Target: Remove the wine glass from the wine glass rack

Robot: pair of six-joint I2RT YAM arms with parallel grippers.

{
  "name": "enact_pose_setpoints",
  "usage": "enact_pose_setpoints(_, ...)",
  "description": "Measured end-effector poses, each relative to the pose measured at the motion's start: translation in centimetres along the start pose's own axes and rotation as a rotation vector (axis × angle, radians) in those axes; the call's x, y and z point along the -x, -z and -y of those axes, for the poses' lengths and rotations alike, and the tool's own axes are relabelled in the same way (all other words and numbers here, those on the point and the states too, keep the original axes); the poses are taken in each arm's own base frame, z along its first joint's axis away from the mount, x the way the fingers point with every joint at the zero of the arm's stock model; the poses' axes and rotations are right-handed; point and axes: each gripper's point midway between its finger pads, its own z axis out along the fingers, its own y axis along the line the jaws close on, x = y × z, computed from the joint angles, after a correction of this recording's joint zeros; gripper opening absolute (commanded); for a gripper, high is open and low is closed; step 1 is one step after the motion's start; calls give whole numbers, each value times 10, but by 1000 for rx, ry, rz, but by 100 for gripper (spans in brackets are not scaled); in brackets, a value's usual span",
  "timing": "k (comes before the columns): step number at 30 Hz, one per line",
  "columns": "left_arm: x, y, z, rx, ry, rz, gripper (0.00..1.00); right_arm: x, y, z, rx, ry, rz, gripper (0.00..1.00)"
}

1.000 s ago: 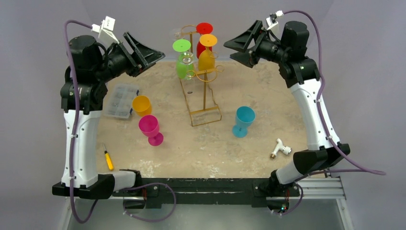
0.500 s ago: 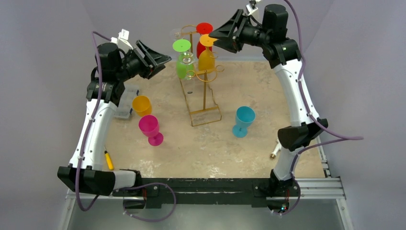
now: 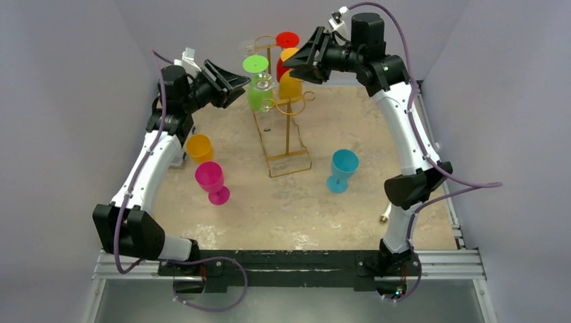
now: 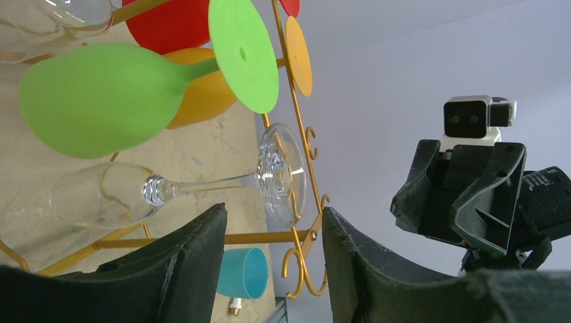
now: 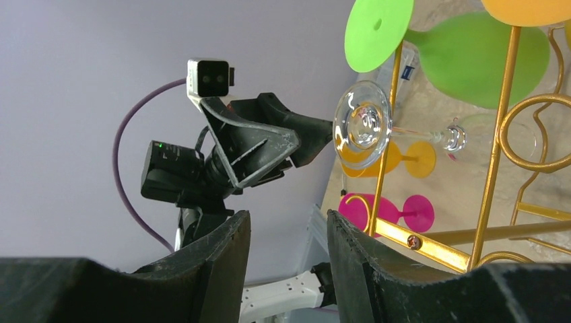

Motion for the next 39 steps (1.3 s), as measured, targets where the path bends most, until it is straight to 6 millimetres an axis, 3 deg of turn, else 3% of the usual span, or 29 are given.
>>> enact_pose_setpoints(16, 0, -30, -6, -59, 47, -16, 46, -2, -9, 14, -29, -27, -6, 39)
enact_pose_setpoints(27, -14, -35, -5, -56, 50, -63, 36, -4, -12, 21, -41, -42, -14, 38)
enact_pose_setpoints(39, -13, -36, 1, -73, 37, -71, 31, -4, -15, 26, -47, -51, -19, 37)
